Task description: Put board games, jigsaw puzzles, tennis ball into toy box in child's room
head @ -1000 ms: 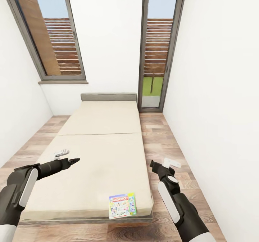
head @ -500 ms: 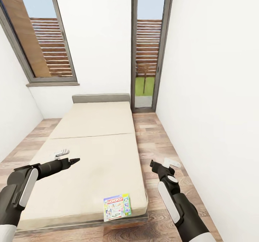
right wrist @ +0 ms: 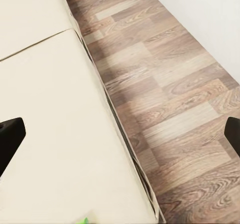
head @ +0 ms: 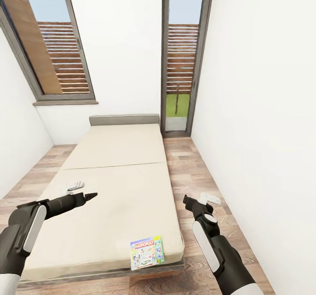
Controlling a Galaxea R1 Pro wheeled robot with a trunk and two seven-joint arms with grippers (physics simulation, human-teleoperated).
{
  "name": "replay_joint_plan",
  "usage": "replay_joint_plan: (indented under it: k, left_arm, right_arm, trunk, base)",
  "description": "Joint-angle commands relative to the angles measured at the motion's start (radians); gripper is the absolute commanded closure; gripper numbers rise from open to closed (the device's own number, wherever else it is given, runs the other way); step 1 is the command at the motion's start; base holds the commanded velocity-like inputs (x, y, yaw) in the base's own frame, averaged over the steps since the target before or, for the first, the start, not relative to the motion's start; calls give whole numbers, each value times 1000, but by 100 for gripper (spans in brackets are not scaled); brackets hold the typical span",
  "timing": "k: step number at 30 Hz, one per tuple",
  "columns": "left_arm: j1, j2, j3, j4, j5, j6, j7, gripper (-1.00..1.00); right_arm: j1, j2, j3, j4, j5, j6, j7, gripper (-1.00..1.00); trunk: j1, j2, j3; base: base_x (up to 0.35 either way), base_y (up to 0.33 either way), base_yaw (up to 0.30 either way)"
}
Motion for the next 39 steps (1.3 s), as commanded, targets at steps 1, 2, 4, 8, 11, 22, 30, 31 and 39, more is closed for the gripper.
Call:
replay_joint_plan:
  k: [1,2,4,8,11,22,30,31,39]
  left_arm:
    - [-1,0,2,0,0,6,-4,-100]
    - [-1,0,2,0,0,6,-4,-100]
    - [-1,0,1,0,0,6,-4,-100]
    - [-1,0,1,0,0,6,-5,-100]
    - [-1,0,1,0,0,6,-4,-100]
    - [-1,0,1,0,0,6,-4,-100]
    - [-1,0,-1,0,0,6,-5,-100]
    - [-1,0,0,0,0,6,-5,-100]
    - [-1,0,-1,-1,0,6,-6,-100]
  right_arm:
    - [-1,0,1,-1,-6,4,-8,-100]
    - [-1,0,1,-1,-6,4,-8,-100]
    - [-1,0,1,-1,-7,4,-8,-100]
    - [-1,0,1,0,-8,4,-8,-100]
    - [-1,0,0,1,-9,4,-7,-100]
    - [-1,0,2,0,-9,4,-7,-100]
    - [-1,-1,2,-3,-8,-2,-7,-100]
    - [-1,-1,2,-3,-8,-3,-7,-100]
    - [-1,0,2,-1,-6,-5,-7,-100]
  trunk:
    - [1,-2,-2]
    - [1,-2,-2]
    - [1,-2,-2]
    - [1,-2,-2]
    - [1,-2,-2]
    - [1,-2,-2]
    - [1,-2,5]
    - [1,-2,6]
    - [1,-2,19]
  base:
    - [0,150,0]
    - [0,174,0]
    - [0,159,0]
    - [0,55,0]
    - [-2,51,0]
    - [-31,76,0]
    - [-11,29,0]
    - [-44,84,0]
    - [-13,23,0]
